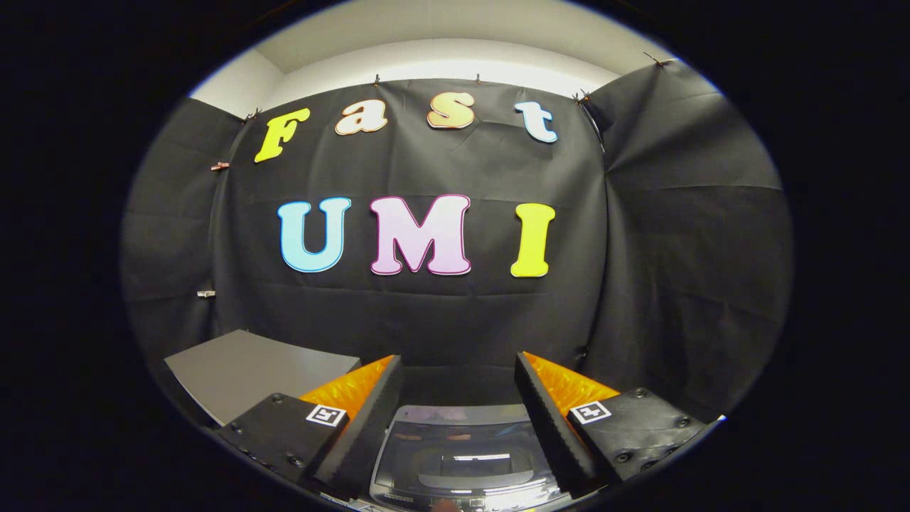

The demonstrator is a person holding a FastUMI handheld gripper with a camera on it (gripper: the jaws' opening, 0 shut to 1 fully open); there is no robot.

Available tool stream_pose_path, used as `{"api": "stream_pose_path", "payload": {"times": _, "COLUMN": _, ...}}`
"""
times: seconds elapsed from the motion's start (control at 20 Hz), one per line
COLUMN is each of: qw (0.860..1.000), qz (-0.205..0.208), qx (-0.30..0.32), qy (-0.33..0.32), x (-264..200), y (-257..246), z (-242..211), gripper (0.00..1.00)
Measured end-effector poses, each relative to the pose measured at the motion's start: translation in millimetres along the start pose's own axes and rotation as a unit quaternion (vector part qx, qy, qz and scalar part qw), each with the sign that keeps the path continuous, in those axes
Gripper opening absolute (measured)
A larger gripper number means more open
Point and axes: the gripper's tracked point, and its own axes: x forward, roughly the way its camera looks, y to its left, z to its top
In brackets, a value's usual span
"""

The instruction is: Put the clothes into the washing machine and then close the washing machine lid.

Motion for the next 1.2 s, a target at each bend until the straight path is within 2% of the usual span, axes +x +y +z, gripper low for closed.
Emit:
{"api": "stream_pose_path", "payload": {"times": 0.35, "qw": 0.999, "qz": -0.016, "qx": 0.030, "qy": -0.027, "x": -34, "y": -5, "z": 15, "gripper": 0.98}}
{"api": "stream_pose_path", "payload": {"times": 1.2, "qw": 1.000, "qz": -0.007, "qx": 0.018, "qy": -0.017, "x": -40, "y": -7, "z": 10, "gripper": 0.99}}
